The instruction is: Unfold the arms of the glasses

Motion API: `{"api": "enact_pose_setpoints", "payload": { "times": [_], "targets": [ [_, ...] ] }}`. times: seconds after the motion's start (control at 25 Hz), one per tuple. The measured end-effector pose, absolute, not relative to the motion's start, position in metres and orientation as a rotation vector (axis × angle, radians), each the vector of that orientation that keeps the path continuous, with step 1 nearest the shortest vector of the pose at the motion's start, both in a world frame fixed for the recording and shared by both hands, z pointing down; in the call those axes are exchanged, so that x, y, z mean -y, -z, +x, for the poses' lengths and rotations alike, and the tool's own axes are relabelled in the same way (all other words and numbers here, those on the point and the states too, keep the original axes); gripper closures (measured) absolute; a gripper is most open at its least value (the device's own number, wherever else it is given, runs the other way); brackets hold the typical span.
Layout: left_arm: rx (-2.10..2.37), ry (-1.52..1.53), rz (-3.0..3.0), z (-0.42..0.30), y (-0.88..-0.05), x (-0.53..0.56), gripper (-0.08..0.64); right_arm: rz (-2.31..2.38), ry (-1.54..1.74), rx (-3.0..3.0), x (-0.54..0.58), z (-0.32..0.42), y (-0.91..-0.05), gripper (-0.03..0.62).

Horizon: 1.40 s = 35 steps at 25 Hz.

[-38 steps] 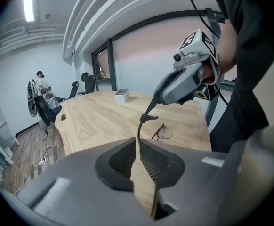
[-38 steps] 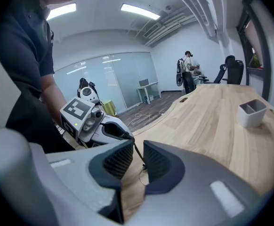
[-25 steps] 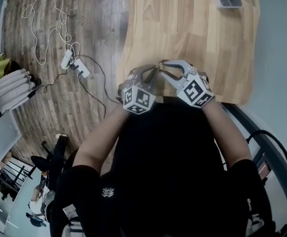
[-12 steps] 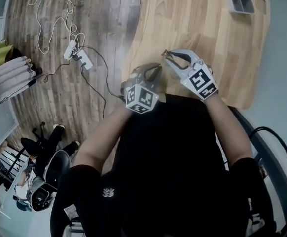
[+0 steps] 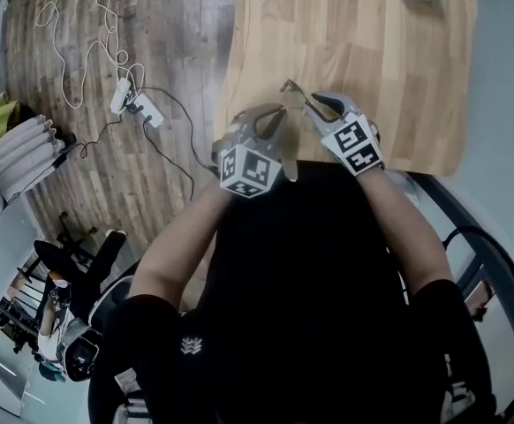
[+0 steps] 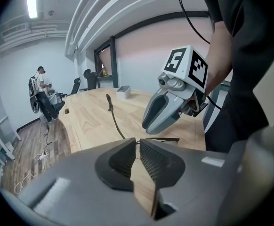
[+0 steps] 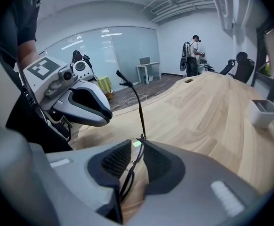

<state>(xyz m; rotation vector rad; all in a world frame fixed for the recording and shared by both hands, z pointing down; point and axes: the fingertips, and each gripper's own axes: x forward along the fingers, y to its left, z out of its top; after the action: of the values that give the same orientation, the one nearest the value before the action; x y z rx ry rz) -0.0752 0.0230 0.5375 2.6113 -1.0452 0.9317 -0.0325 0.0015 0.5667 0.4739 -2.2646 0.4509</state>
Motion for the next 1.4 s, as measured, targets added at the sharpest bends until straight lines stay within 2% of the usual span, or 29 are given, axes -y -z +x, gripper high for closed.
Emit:
{"api": "enact_pose_setpoints", "payload": {
  "times": [0.24,0.52,0.8,0.96,1.08,1.24,1.4],
  "targets": [
    [1.007,-0.963,2.602,-0.082,-0.545,-0.027,0.525,0.487,-0.486,2.202,-0.004,-0.035,-0.593,0.511],
    [0.978,-0.962,2.608,-0.086,-0.548,-0.028,0.525,0.482,-0.469,2.225,-0.009,-0.040,-0.591,0.591],
    [0.964,-0.966,2.614,-0.082,-0.549,-0.019,0.525,0.514,-0.485,2.237,-0.005,-0.035,-0.589,0.585],
    [0.966,-0.965,2.621,-0.083,-0.544,-0.019,0.525,0.477,-0.524,2.205,-0.009,-0.040,-0.598,0.535],
    [0.971,-0.976,2.612,-0.085,-0.546,-0.020,0.525,0.471,-0.513,2.146,-0.010,-0.036,-0.608,0.535],
    [0.979,-0.978,2.600,-0.085,-0.547,-0.019,0.525,0.501,-0.468,2.155,0.002,-0.031,-0.607,0.575],
    [0.984,-0.980,2.596,-0.084,-0.548,-0.018,0.525,0.503,-0.441,2.186,0.012,-0.029,-0.597,0.577]
  ]
}}
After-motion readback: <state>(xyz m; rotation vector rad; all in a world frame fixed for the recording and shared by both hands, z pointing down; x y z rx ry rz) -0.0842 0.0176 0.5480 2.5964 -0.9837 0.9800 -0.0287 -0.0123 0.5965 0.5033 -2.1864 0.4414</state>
